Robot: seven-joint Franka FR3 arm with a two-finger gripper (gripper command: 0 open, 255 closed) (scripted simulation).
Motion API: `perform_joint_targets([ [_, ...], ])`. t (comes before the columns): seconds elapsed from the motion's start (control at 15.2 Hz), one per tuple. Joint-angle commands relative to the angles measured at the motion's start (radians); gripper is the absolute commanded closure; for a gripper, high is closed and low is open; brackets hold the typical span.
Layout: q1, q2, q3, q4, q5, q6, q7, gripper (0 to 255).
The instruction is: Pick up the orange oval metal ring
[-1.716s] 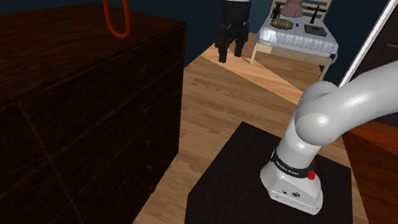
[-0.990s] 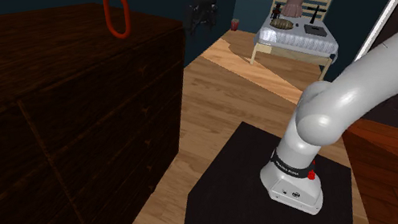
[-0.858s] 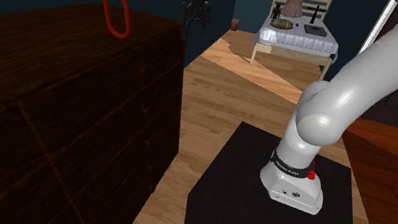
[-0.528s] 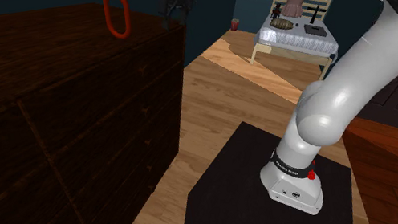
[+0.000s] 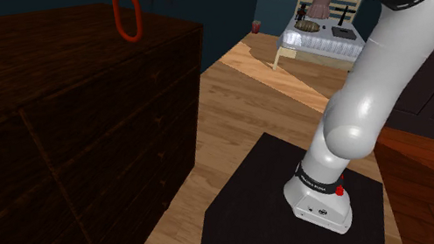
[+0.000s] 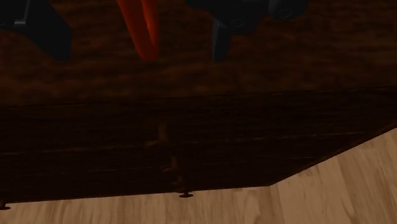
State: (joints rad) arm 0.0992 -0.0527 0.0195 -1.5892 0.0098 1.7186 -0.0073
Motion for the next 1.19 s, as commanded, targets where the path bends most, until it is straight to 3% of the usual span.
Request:
perform_joint_targets([
  [0.0, 0.006, 0.074, 0.007, 0.115, -0.006, -0.015, -0.008, 0],
  [0.26, 0.023, 0.220, 0.021, 0.357, -0.023, -0.064, -0.022, 0],
  [0.79, 0.021, 0.170, 0.021, 0.185, -0.021, 0.060, -0.023, 0],
  [0.92, 0.021, 0.170, 0.021, 0.185, -0.021, 0.060, -0.023, 0],
  [0.99, 0.021, 0.169, 0.021, 0.182, -0.021, 0.062, -0.023, 255],
  [1.12, 0.021, 0.170, 0.020, 0.183, -0.021, 0.062, -0.023, 255],
])
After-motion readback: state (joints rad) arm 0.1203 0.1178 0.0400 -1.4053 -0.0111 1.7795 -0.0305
